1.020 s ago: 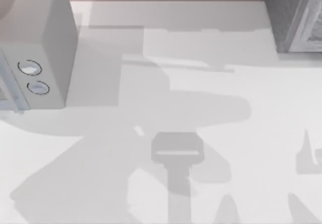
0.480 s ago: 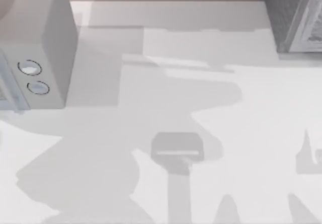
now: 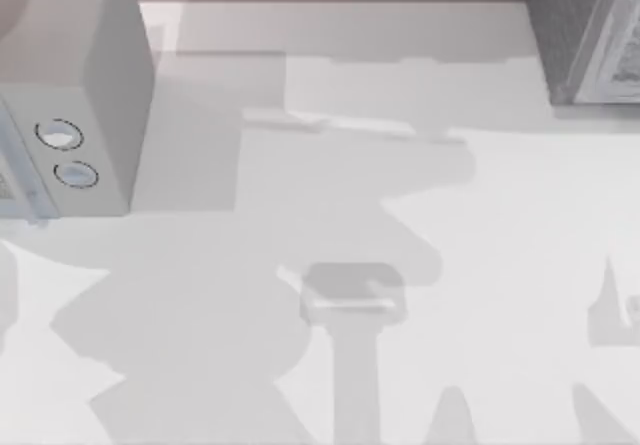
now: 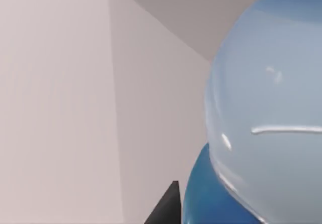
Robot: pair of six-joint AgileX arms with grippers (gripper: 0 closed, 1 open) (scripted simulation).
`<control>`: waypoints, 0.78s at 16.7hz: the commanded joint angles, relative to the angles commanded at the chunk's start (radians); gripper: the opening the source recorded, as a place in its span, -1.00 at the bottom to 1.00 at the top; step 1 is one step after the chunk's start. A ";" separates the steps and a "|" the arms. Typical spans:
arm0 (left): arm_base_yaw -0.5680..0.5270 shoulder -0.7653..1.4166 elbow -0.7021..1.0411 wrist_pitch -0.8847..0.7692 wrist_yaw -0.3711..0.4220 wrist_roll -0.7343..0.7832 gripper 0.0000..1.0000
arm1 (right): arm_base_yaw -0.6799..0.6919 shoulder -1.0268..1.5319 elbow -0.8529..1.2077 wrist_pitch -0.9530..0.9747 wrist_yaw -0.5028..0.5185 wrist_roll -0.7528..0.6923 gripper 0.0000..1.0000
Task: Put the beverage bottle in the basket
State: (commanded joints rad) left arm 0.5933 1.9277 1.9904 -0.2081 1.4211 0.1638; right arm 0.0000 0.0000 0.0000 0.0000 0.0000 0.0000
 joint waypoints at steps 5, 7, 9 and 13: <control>-0.003 -0.005 -0.014 0.017 -0.003 -0.010 -1.00 | 0.000 0.000 0.000 0.000 0.000 0.000 1.00; -0.003 -0.005 -0.014 0.017 -0.003 -0.010 -0.70 | 0.000 0.000 0.000 0.000 0.000 0.000 1.00; -0.003 -0.005 -0.014 0.017 -0.003 -0.010 -0.40 | 0.000 0.000 0.000 0.000 0.000 0.000 1.00; -0.003 -0.005 -0.014 0.017 -0.003 -0.010 0.21 | 0.000 0.000 0.000 0.000 0.000 0.000 1.00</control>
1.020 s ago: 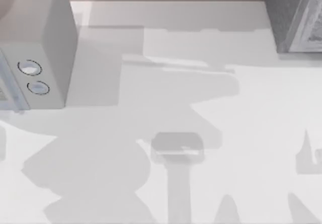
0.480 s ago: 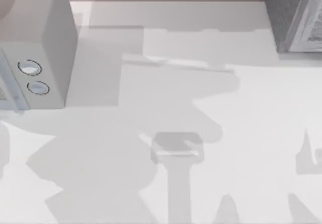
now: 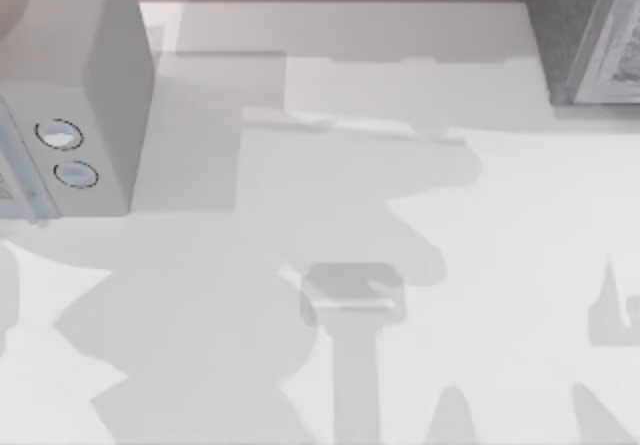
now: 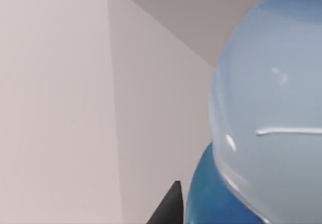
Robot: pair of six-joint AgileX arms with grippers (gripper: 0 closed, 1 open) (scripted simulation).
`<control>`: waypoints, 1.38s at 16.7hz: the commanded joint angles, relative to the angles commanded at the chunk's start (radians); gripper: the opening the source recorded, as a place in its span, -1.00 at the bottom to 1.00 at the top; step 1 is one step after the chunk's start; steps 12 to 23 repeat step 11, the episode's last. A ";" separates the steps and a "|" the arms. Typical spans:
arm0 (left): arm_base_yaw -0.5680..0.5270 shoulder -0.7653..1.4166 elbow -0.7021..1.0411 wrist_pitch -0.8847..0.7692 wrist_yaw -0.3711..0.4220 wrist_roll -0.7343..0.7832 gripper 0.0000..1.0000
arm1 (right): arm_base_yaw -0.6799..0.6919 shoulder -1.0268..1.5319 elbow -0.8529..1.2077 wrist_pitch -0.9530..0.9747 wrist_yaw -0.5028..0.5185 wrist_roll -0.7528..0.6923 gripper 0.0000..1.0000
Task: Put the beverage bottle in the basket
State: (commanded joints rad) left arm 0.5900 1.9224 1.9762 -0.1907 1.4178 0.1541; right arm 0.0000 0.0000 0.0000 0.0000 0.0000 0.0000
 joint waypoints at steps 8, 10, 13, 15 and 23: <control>0.000 0.000 0.000 0.000 0.000 0.000 1.00 | 0.000 0.000 0.000 0.000 0.000 0.000 1.00; 0.000 0.000 0.000 0.000 0.000 0.000 1.00 | 0.000 0.000 0.000 0.000 0.000 0.000 1.00; 0.000 0.000 0.000 0.000 0.000 0.000 1.00 | 0.000 0.000 0.000 0.000 0.000 0.000 1.00; 0.000 0.000 0.000 0.000 0.000 0.000 1.00 | 0.000 0.000 0.000 0.000 0.000 0.000 1.00; 0.000 0.000 0.000 0.000 0.000 0.000 1.00 | 0.000 0.000 0.000 0.000 0.000 0.000 1.00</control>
